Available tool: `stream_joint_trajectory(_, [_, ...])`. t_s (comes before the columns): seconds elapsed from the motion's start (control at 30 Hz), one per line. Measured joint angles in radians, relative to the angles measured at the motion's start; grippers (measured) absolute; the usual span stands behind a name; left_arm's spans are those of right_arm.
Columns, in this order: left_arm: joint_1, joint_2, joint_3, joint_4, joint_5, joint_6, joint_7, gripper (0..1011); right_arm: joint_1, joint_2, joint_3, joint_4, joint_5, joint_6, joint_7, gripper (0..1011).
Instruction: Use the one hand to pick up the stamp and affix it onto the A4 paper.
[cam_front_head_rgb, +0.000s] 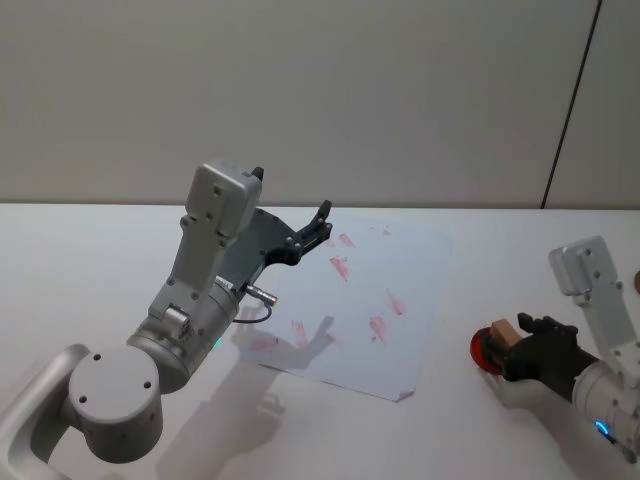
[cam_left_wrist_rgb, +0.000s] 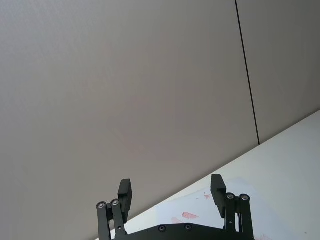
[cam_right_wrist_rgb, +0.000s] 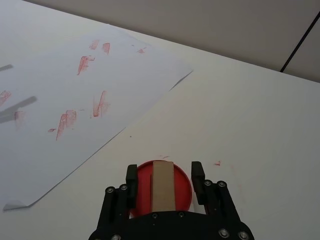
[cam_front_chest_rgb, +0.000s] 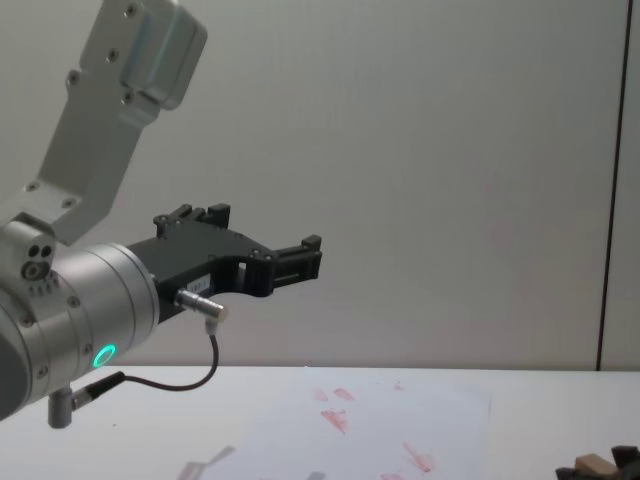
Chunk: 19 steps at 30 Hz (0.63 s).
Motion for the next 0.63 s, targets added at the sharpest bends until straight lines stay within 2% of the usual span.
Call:
stream_joint_trajectory(0.27, [0.0,0.0,0.0,0.0,0.0,0.0,0.0,1003,-0.001,0.0,0.0,0.001,-0.001,0.0,-0.001,842])
stream_joint_trajectory(0.43, [0.0,0.0,0.0,0.0,0.0,0.0,0.0,1003,-0.001,0.0,0.0,0.001,-0.001,0.0,-0.001,960])
stream_joint_trajectory(0.5, [0.0,0.0,0.0,0.0,0.0,0.0,0.0,1003,-0.001,0.0,0.0,0.001,-0.001,0.0,-0.001,1000])
stream_joint_trajectory(0.63, [0.0,0.0,0.0,0.0,0.0,0.0,0.0,1003,-0.001,0.0,0.0,0.001,-0.001,0.0,-0.001,1001])
